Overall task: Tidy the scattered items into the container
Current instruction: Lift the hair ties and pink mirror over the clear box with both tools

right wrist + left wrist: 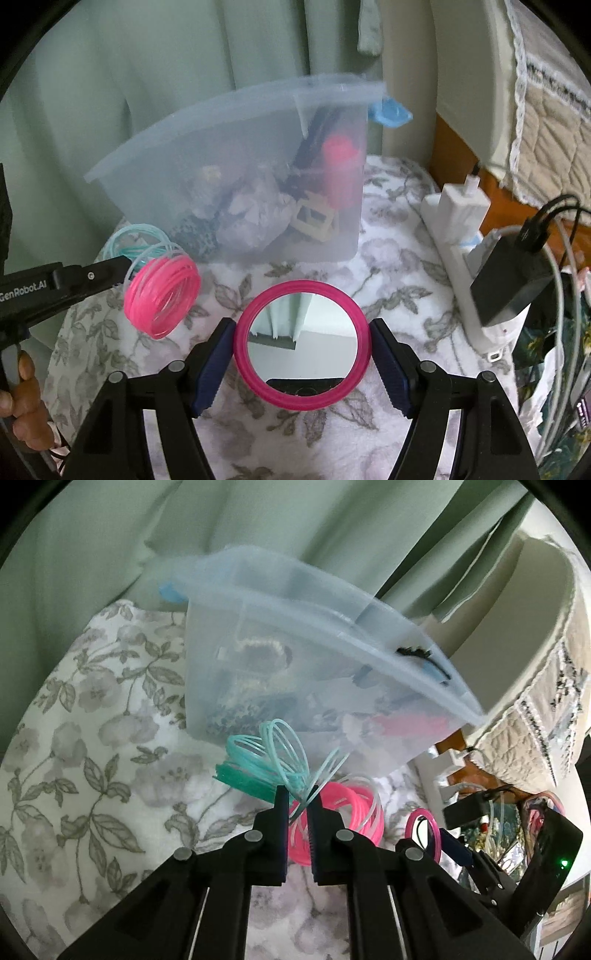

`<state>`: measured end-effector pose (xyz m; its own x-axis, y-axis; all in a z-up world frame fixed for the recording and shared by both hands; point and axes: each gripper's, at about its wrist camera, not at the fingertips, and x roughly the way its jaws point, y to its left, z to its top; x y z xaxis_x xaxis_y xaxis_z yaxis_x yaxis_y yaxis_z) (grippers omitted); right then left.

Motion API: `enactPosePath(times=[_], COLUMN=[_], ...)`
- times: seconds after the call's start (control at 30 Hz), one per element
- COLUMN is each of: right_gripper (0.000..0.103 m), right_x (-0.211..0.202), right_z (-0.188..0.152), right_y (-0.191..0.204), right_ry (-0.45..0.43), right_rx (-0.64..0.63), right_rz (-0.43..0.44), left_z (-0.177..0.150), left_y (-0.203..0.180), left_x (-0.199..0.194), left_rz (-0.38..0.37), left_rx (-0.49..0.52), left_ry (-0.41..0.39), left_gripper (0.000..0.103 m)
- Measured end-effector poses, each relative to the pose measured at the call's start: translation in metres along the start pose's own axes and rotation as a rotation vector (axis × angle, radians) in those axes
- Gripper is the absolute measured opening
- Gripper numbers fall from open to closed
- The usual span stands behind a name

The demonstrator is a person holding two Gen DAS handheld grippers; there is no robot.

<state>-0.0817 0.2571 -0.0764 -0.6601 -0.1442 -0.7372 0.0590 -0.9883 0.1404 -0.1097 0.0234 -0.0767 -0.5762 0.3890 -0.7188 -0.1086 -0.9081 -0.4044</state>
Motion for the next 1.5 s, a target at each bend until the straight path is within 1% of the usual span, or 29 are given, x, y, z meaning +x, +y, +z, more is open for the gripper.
enactPosePath(times=[0.27, 0.53, 0.83, 0.97, 1.03, 1.27, 1.5], right_gripper=[0.076, 0.076, 0.076, 0.076, 0.076, 0.076, 0.076], right_x=[-0.034, -0.068, -0.086, -0.091, -0.095, -0.109, -0.117], right_z=[0.009, 0.022, 0.048, 0.064, 0.073, 0.099, 0.124], right_y=[0.012, 0.023, 0.032, 0.034, 0.034, 0.042, 0.044], right_ry=[-0.07, -0.153, -0.201, -0.221, -0.234, -0.297, -0.337], right_rx=[-0.019, -0.04, -0.072, -0.073, -0.071, -0.111, -0.122], right_rz=[-0.003, -0.004, -0.016, -0.012, 0.005, 0.007, 0.021], left_z=[0.004, 0.011, 0.023, 0.031, 0.036, 0.06, 0.085], left_y=[-0.011, -0.013, -0.017, -0.019, -0.02, -0.027, -0.038], left_x=[-0.035, -0.064, -0.084, -0.09, -0.092, -0.104, -0.112], left_rz=[-0.035, -0.06, -0.081, -0.087, -0.088, -0.095, -0.104], left_rx=[0.025, 0.028, 0.023, 0.023, 0.022, 0.038, 0.065], left_ry=[-0.067, -0.131, -0.184, -0.207, -0.218, -0.272, -0.313], left_gripper=[0.009, 0.009, 0.009, 0.009, 0.009, 0.009, 0.009])
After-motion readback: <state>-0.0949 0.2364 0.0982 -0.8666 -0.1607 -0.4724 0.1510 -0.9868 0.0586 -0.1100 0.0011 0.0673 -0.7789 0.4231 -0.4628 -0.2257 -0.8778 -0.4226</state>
